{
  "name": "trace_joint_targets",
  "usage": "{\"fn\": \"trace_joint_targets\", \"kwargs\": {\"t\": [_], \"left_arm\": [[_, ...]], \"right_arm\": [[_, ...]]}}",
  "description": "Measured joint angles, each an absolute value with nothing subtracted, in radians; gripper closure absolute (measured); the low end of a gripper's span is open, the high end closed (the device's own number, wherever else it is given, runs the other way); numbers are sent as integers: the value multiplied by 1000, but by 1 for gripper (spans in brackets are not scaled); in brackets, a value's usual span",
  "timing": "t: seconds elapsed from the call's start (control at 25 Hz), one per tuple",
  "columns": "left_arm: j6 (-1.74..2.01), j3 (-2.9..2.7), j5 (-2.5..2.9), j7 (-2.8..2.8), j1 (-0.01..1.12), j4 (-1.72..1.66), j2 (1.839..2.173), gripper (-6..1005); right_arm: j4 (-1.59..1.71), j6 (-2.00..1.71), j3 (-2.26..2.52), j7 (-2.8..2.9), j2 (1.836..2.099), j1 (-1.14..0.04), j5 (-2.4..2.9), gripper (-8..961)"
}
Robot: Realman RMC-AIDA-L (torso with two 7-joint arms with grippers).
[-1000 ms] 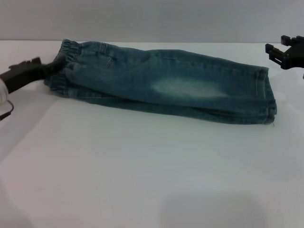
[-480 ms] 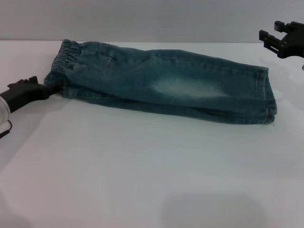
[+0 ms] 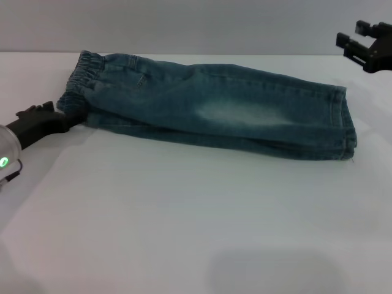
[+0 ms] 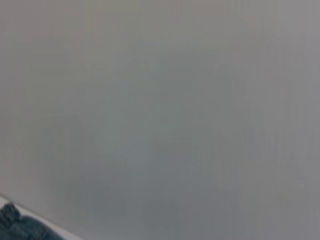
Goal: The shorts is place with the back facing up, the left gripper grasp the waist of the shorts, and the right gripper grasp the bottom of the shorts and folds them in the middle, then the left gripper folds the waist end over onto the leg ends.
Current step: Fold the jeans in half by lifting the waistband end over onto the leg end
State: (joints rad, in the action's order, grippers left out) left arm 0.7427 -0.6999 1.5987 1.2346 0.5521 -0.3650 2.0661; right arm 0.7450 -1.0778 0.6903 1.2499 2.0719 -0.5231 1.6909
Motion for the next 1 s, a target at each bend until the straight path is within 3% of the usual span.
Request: {"fn": "trace_joint_targets", "kwargs": {"t": [1.0], "left_arm": [[730, -705, 1546, 1151, 597, -274, 2068, 269]], "right_arm": [[800, -1183, 686, 1253, 2069, -464, 1658, 484]]}}
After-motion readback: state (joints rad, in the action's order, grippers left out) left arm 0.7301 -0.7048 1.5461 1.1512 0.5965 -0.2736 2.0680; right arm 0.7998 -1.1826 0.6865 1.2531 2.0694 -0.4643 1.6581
